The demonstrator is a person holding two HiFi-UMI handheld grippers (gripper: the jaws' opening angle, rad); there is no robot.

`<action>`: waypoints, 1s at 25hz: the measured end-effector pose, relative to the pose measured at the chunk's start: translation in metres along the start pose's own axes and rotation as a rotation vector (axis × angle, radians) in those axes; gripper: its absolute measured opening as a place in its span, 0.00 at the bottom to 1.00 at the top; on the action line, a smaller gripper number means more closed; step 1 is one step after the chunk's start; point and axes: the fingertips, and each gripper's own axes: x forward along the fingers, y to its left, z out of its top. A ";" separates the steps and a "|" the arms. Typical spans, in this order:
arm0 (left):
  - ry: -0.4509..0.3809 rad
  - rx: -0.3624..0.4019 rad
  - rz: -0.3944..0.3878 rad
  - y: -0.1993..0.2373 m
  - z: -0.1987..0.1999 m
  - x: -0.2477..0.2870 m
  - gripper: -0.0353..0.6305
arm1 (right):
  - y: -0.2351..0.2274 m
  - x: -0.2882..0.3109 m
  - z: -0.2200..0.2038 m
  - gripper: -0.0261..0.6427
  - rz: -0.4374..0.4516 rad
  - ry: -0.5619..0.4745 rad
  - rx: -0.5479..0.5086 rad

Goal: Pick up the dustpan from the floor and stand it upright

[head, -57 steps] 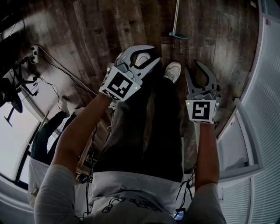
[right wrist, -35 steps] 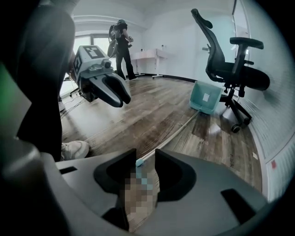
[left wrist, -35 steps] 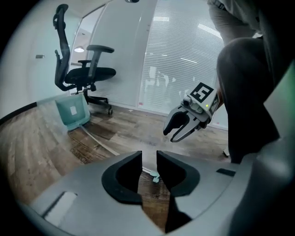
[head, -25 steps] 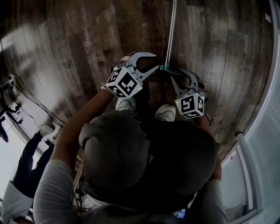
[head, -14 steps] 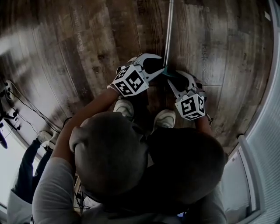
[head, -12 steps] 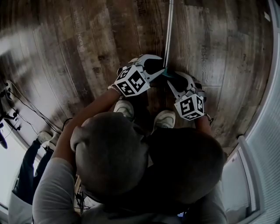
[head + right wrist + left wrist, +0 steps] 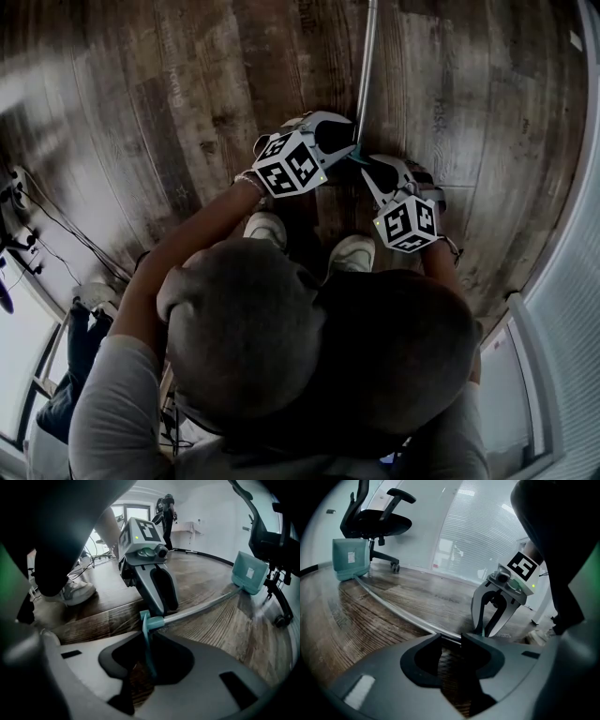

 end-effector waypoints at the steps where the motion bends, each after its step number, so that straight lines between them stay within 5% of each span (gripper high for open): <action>1: 0.002 -0.007 0.002 0.001 0.000 0.000 0.22 | 0.000 0.000 0.000 0.13 0.001 0.003 -0.004; 17: 0.003 -0.012 -0.003 -0.001 0.024 -0.024 0.23 | -0.004 -0.028 0.026 0.12 0.051 -0.028 0.013; 25: -0.027 -0.058 0.003 -0.012 0.073 -0.066 0.23 | -0.009 -0.083 0.070 0.12 0.060 -0.028 0.022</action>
